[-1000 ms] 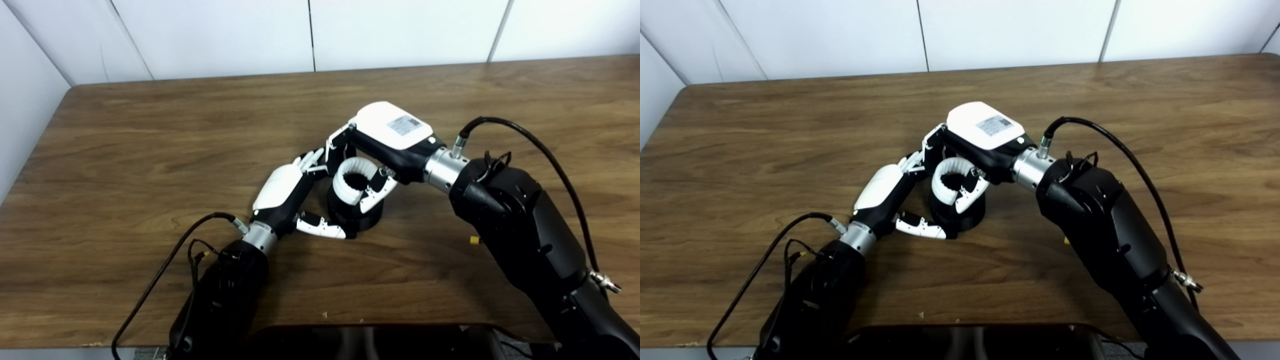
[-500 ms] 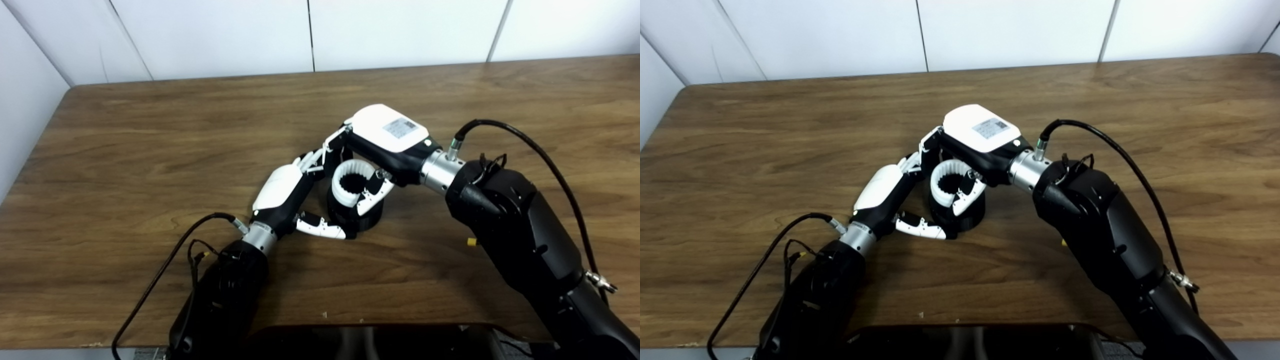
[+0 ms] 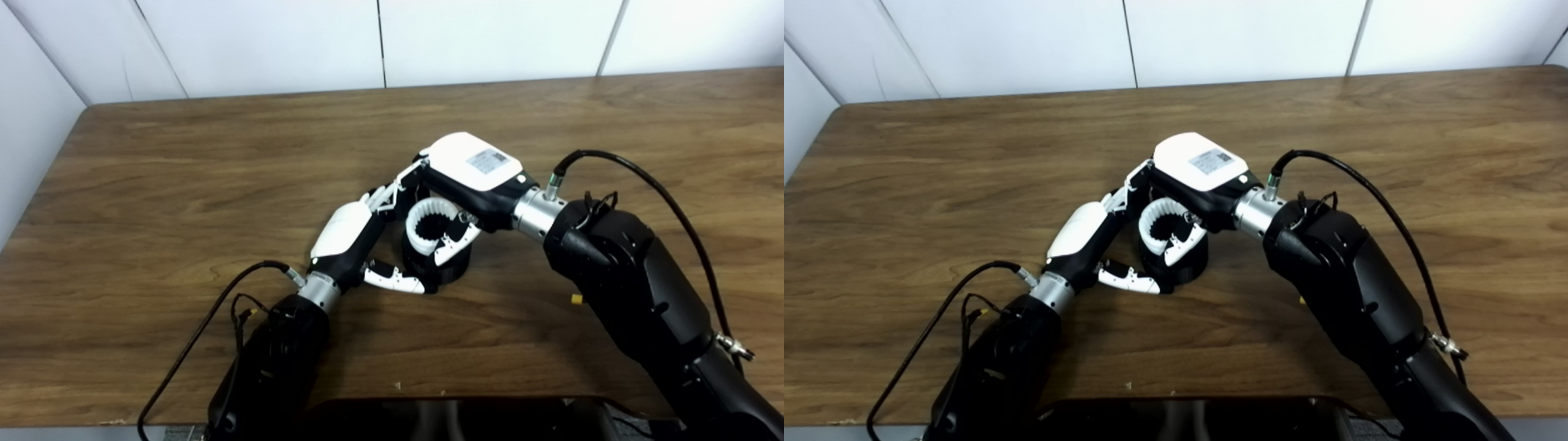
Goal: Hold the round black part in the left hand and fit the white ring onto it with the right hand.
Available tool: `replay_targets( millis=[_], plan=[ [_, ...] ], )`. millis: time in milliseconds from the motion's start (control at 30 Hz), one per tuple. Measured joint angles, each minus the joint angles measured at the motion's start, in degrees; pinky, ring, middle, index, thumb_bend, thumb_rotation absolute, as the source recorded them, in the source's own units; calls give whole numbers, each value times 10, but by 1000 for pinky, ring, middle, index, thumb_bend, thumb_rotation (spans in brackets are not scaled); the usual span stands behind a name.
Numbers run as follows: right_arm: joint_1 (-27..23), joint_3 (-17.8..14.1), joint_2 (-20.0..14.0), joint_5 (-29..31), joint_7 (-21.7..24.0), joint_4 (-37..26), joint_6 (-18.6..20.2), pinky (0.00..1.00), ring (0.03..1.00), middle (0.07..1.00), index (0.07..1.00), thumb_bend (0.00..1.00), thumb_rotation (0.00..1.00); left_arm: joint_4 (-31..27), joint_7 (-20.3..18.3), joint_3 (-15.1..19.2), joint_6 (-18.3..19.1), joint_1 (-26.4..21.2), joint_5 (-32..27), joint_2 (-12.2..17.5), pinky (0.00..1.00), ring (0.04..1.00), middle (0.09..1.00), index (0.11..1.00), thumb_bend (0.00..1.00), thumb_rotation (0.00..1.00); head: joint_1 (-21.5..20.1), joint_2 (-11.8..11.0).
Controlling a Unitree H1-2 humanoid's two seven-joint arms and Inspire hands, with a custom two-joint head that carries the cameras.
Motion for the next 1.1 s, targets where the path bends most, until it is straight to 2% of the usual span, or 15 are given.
replay_targets(
  millis=[267, 300, 400, 467, 567, 700, 867, 1100],
  plan=[
    [11, -1, -3, -1, 0, 10, 0, 829, 528, 512, 476, 527, 0, -4, -6, -2, -1, 0, -1, 1, 1000, 1000, 1000, 627, 979, 369, -1, 2],
    [11, -1, -3, -1, 0, 10, 0, 853, 542, 514, 477, 527, 0, -4, -6, -2, -1, 0, -1, 1, 1000, 1000, 1000, 626, 978, 364, -1, 2],
    [11, 2, -6, -10, 9, 9, 1, 903, 620, 662, 494, 522, 117, -4, -8, -2, -1, 0, -2, 1, 1000, 1000, 1000, 624, 977, 367, -1, 3],
    [10, 2, -8, -11, 16, 5, 2, 894, 695, 739, 630, 728, 145, -5, -9, -2, -1, 0, -2, 1, 1000, 1000, 1000, 623, 975, 367, -1, 3],
    [9, 2, -12, -22, 36, -11, 9, 871, 779, 831, 738, 858, 188, -5, -11, -1, -1, 0, -2, 1, 1000, 1000, 1000, 624, 975, 364, -2, 4],
    [11, -1, -22, -31, 58, -15, 15, 862, 848, 912, 809, 933, 248, -5, -12, -1, -1, 0, -3, 1, 1000, 1000, 1000, 625, 974, 360, -1, 4],
    [13, -9, -34, -31, 68, -29, 18, 857, 880, 949, 859, 992, 303, -5, -13, 1, -1, 0, -4, 1, 1000, 1000, 1000, 626, 975, 348, -2, 4],
    [15, -12, -33, -31, 69, -32, 18, 846, 897, 976, 904, 1000, 342, -10, -22, 2, 0, 0, -4, 2, 1000, 1000, 1000, 625, 973, 362, -2, 5]
  ],
)
